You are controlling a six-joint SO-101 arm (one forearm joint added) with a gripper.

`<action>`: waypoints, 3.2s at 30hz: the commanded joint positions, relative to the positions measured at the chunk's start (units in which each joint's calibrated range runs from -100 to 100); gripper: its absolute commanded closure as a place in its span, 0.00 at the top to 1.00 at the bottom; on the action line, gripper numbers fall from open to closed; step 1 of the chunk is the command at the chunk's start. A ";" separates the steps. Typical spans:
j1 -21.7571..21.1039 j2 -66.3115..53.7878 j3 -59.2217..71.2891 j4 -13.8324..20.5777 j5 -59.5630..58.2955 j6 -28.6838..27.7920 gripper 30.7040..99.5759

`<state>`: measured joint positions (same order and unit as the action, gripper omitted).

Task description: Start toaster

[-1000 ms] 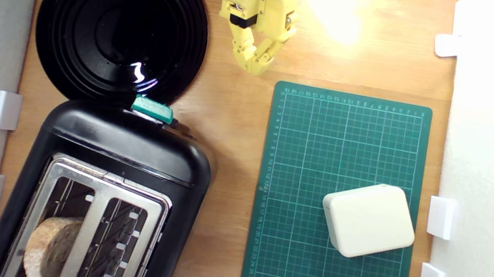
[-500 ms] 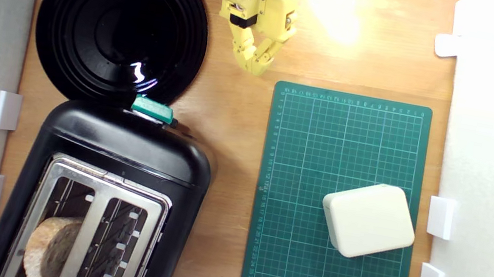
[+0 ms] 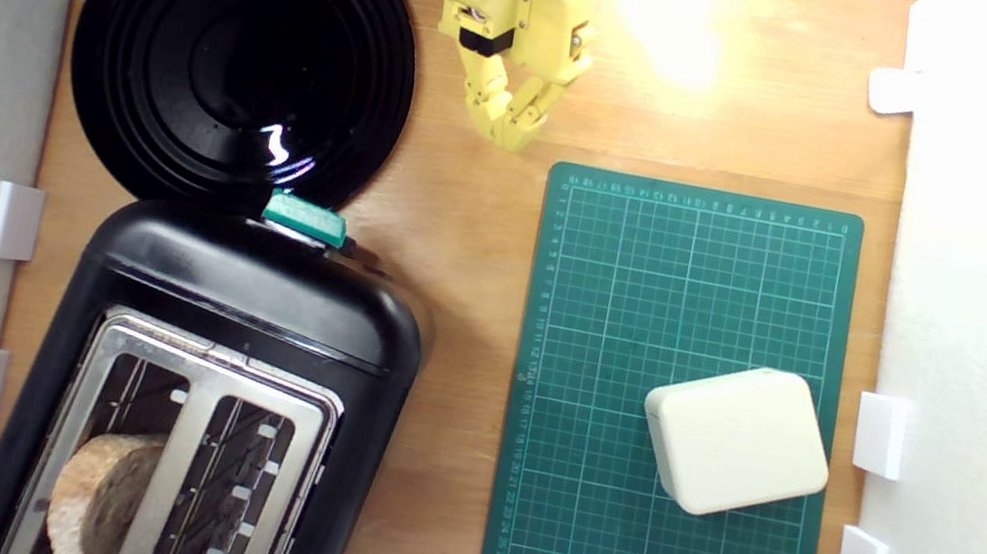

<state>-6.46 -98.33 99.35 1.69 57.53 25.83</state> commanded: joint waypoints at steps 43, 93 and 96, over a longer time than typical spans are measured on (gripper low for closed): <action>0.67 -0.17 0.29 0.94 0.84 5.65 0.01; 19.08 37.13 -55.23 8.35 -8.15 18.76 0.01; 19.16 40.05 -59.32 7.70 -8.07 20.07 0.01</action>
<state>11.88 -60.90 46.62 9.20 51.66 44.57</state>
